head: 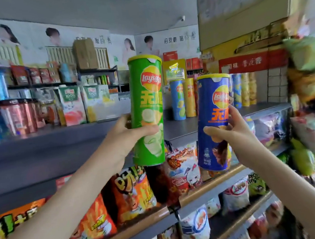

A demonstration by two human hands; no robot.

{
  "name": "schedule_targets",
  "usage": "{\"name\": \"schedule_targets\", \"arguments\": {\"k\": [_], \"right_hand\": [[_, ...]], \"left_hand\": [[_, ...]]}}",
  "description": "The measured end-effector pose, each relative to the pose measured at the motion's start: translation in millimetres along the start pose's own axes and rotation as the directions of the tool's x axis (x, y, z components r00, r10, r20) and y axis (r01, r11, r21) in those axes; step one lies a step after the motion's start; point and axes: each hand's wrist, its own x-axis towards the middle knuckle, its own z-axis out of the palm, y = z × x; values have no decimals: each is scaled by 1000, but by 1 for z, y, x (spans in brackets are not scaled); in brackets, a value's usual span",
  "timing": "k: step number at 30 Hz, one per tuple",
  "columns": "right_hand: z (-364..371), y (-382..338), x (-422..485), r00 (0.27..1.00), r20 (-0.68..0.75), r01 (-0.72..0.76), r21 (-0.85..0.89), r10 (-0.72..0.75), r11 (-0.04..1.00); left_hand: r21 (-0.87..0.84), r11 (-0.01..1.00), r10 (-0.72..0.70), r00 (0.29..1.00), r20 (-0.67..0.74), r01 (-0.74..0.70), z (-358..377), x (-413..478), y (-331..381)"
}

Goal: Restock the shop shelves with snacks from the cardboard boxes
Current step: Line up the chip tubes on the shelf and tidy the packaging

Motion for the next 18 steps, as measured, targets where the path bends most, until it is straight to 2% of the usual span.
{"name": "schedule_targets", "arguments": {"k": [5,9,15,18], "right_hand": [[-66,27,79,997,66,33,0,-33,999],[-102,51,149,991,131,36,-5,-35,999],[-73,87,238,965,258,24,41,-33,999],[-40,105,274,931,356,73,48,-86,996]], "left_hand": [[59,998,19,992,-123,-12,56,65,-10],[86,995,-20,977,-212,39,80,113,-24],[131,988,-47,960,-275,86,91,169,-38],[130,988,-49,957,-284,89,88,199,-43]]}}
